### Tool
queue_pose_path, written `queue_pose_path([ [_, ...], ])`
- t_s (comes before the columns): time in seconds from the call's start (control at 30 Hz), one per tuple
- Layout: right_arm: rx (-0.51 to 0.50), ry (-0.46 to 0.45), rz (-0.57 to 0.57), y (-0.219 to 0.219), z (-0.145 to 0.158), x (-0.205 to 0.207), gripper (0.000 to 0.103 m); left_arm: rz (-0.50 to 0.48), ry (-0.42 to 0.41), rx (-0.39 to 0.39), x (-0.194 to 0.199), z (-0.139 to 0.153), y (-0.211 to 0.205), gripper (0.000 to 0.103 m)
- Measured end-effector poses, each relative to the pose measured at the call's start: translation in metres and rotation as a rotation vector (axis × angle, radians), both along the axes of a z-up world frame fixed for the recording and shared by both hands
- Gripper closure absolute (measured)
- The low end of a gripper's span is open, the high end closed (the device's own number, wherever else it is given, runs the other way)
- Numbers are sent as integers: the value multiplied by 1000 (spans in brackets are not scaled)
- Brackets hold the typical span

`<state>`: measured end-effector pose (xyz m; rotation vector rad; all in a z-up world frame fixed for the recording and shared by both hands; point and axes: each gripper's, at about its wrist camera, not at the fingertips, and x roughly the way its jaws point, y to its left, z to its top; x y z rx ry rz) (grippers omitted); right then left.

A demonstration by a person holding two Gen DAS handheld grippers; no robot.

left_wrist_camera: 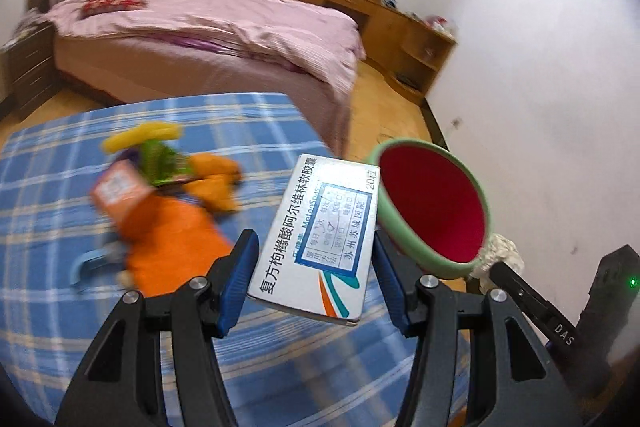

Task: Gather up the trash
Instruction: 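Drop the white bag into the red bin with the right gripper while the left gripper drops the medicine box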

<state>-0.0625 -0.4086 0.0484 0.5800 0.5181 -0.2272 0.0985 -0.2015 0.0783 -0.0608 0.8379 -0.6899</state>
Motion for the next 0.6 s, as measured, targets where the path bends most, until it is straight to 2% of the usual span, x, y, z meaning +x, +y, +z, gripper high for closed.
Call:
queue_pose_path([
  [0.23,-2,12,-71,-41,-1,4,68,-114,-12,38,5,0,-81,45],
  [0.37,18,26,-87,-60,-8,14,68,-166,3,72,9,-13,-125,45],
  [0.6,29,58,-81,-80,-23,32,65,-215,-6,106,16,-36,-161,45],
])
